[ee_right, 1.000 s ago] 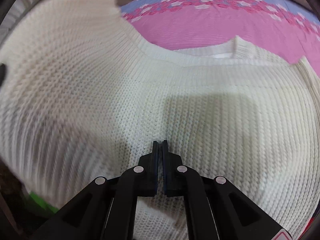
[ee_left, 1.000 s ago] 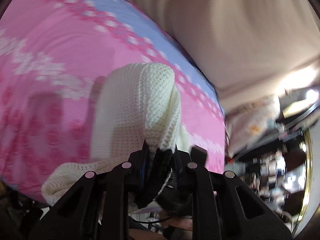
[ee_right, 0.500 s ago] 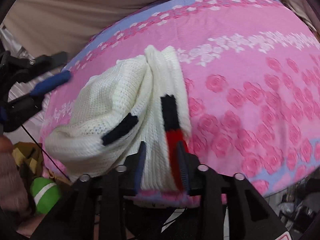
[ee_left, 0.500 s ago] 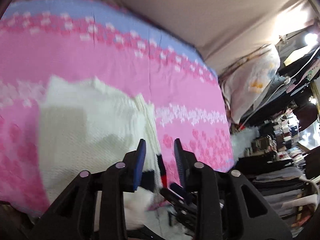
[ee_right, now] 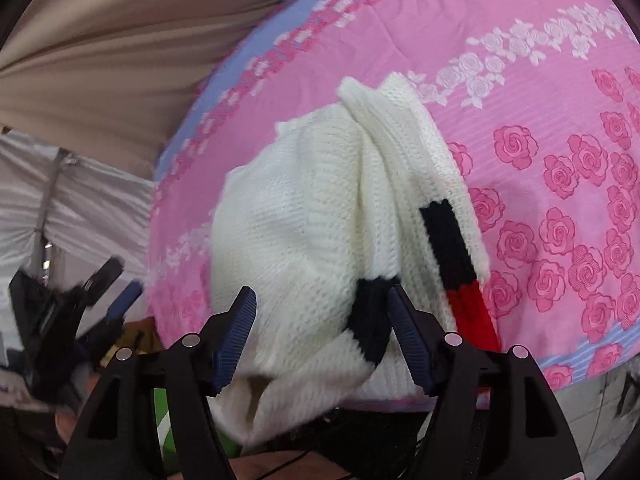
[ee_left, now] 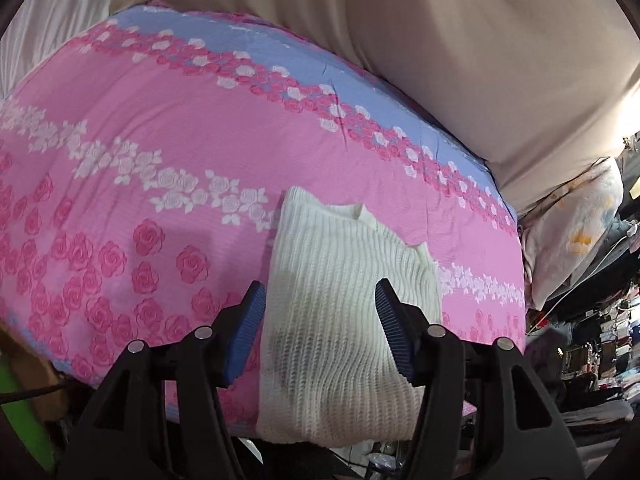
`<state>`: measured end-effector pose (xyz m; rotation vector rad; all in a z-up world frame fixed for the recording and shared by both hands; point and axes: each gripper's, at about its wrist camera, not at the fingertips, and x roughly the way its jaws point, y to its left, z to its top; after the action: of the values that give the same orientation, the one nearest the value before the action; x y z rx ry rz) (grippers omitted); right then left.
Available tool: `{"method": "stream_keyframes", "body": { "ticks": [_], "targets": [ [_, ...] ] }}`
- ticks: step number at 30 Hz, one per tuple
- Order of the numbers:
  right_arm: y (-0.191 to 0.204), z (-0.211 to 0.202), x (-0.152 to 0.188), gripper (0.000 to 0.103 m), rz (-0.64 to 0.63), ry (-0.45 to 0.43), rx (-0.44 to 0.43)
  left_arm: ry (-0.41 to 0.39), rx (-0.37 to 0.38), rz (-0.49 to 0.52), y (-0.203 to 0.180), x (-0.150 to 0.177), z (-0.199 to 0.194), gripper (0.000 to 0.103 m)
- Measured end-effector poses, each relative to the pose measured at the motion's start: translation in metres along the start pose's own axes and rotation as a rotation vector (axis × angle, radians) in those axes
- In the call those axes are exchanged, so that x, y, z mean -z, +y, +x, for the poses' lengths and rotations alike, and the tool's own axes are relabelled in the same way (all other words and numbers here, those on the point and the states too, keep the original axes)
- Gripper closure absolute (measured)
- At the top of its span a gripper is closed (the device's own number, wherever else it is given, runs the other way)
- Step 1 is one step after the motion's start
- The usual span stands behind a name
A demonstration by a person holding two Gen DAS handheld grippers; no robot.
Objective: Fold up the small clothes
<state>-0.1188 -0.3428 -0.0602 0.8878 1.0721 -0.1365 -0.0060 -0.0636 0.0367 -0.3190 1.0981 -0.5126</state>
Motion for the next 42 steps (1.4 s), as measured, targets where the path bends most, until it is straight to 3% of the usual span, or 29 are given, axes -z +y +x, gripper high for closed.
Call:
{"method": "stream_keyframes", "body": {
  "ticks": [1, 2, 4, 5, 7, 9, 11, 13, 14, 15, 17, 19, 21, 23, 27, 28, 30, 31, 34, 36, 37, 38, 40, 42],
  "targets": [
    [0.001, 0.010, -0.005, 0.036, 0.009, 0.020, 0.017, 0.007, 0.001, -0.002, 0.002, 0.002, 0.000, 0.048],
    [0.006, 0.022, -0.010, 0.044, -0.003, 0.050, 0.019, 0.010, 0.000, -0.003, 0.004, 0.003, 0.001, 0.048],
    [0.025, 0.030, -0.013, 0.077, -0.067, 0.081, 0.005, 0.009, -0.004, -0.007, 0.008, 0.003, 0.001, 0.048],
    [0.041, 0.024, -0.014, 0.079, -0.100, 0.077, -0.051, 0.005, -0.005, -0.013, 0.011, 0.002, -0.002, 0.048],
    [0.071, -0.011, -0.017, 0.081, -0.125, 0.023, -0.284, -0.010, -0.011, -0.020, 0.017, -0.001, -0.008, 0.048],
    [0.081, -0.042, -0.021, 0.081, -0.172, -0.053, -0.358, -0.027, -0.017, -0.022, 0.023, -0.004, -0.013, 0.048],
    [0.068, -0.049, -0.025, 0.079, -0.219, -0.122, -0.258, -0.015, -0.022, -0.024, 0.025, -0.004, -0.008, 0.048],
    [0.032, -0.014, -0.028, 0.076, -0.296, -0.090, 0.066, 0.015, -0.013, -0.025, 0.024, -0.001, -0.001, 0.048],
    [0.012, 0.004, -0.029, 0.076, -0.268, -0.033, 0.169, 0.035, -0.004, -0.027, 0.022, 0.003, 0.005, 0.048],
    [-0.005, 0.013, -0.028, 0.076, -0.207, 0.006, 0.182, 0.050, 0.002, -0.029, 0.020, 0.005, 0.008, 0.048],
    [-0.016, -0.011, -0.020, 0.071, -0.103, -0.061, 0.048, 0.077, 0.010, -0.017, 0.016, 0.012, 0.012, 0.048],
    [-0.006, -0.035, -0.009, 0.071, -0.121, -0.112, 0.031, 0.087, 0.003, -0.005, 0.014, 0.016, 0.015, 0.048],
    [0.002, -0.047, 0.003, 0.065, -0.146, -0.097, 0.007, 0.117, -0.004, -0.010, 0.014, 0.020, 0.023, 0.048],
    [0.008, -0.048, 0.019, 0.045, -0.172, -0.058, 0.020, 0.139, -0.003, 0.000, 0.011, 0.022, 0.028, 0.048],
    [0.003, -0.023, 0.042, 0.037, -0.220, 0.008, 0.094, 0.149, -0.006, 0.054, -0.003, 0.026, 0.034, 0.048],
    [0.000, -0.013, 0.044, 0.039, -0.225, 0.019, 0.124, 0.160, -0.005, 0.060, -0.005, 0.027, 0.037, 0.047],
    [-0.004, 0.000, 0.044, 0.083, -0.226, 0.055, 0.105, 0.200, 0.001, 0.071, -0.008, 0.030, 0.047, 0.047],
    [-0.004, 0.000, 0.041, 0.091, -0.207, 0.064, 0.080, 0.220, -0.001, 0.069, -0.008, 0.032, 0.051, 0.047],
    [0.007, -0.047, 0.029, 0.092, -0.144, -0.037, -0.098, 0.246, 0.007, 0.045, -0.003, 0.035, 0.051, 0.047],
    [0.002, -0.076, 0.028, 0.092, -0.137, -0.084, -0.125, 0.251, 0.005, 0.037, 0.002, 0.036, 0.049, 0.047],
    [-0.004, -0.076, 0.029, 0.092, -0.143, -0.081, -0.089, 0.259, 0.006, 0.032, 0.004, 0.036, 0.050, 0.047],
    [-0.016, -0.064, 0.033, 0.090, -0.171, -0.054, 0.015, 0.276, 0.009, 0.020, 0.007, 0.038, 0.054, 0.047],
    [-0.041, -0.023, 0.046, 0.089, -0.231, 0.070, 0.196, 0.311, 0.023, -0.001, 0.010, 0.041, 0.061, 0.047],
    [-0.048, -0.022, 0.048, 0.089, -0.184, 0.060, 0.157, 0.321, 0.018, -0.004, 0.010, 0.043, 0.063, 0.047]
  ]
}}
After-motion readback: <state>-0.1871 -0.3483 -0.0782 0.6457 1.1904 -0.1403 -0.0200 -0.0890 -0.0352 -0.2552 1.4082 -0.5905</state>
